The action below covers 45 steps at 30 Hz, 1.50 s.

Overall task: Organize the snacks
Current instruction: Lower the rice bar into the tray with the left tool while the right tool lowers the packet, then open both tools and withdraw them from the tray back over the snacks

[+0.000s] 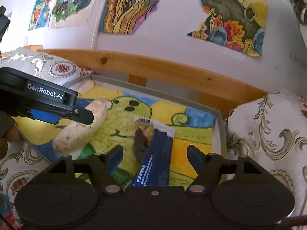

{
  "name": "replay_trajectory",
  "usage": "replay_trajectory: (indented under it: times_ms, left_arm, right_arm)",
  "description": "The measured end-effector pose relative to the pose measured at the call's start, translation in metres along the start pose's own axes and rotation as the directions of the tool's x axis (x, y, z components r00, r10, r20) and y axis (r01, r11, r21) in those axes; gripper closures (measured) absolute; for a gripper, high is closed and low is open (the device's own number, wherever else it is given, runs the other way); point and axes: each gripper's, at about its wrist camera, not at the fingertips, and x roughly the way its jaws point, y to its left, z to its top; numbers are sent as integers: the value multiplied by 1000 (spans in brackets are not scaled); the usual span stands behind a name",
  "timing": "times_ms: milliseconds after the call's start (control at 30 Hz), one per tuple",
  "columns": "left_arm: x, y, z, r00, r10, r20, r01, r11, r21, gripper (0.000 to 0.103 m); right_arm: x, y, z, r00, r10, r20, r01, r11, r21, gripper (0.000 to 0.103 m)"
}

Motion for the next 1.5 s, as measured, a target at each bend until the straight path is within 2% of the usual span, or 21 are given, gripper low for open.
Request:
replay_trajectory:
  times_ms: [367, 733, 1000, 1233, 1500]
  left_arm:
    - [-48, -11, 3, 996, 25, 84, -27, 999, 30, 1]
    - [-115, -15, -9, 985, 63, 162, -71, 997, 44, 1]
    - [-166, -25, -36, 971, 80, 224, -99, 992, 76, 1]
    - [-200, -28, -67, 971, 94, 222, -114, 990, 78, 1]
    - [-231, -21, -111, 969, 130, 210, -147, 987, 69, 0]
  right_arm:
    - [-41, -8, 15, 997, -37, 64, 36, 999, 20, 8]
    - [-104, -11, 21, 989, -58, 139, 51, 997, 55, 1]
    - [-157, -8, 16, 984, -51, 172, 36, 995, 88, 1]
    - [-204, 0, 0, 983, -36, 181, 18, 995, 99, 1]
    - [-245, 10, -30, 988, -35, 150, 20, 995, 98, 1]
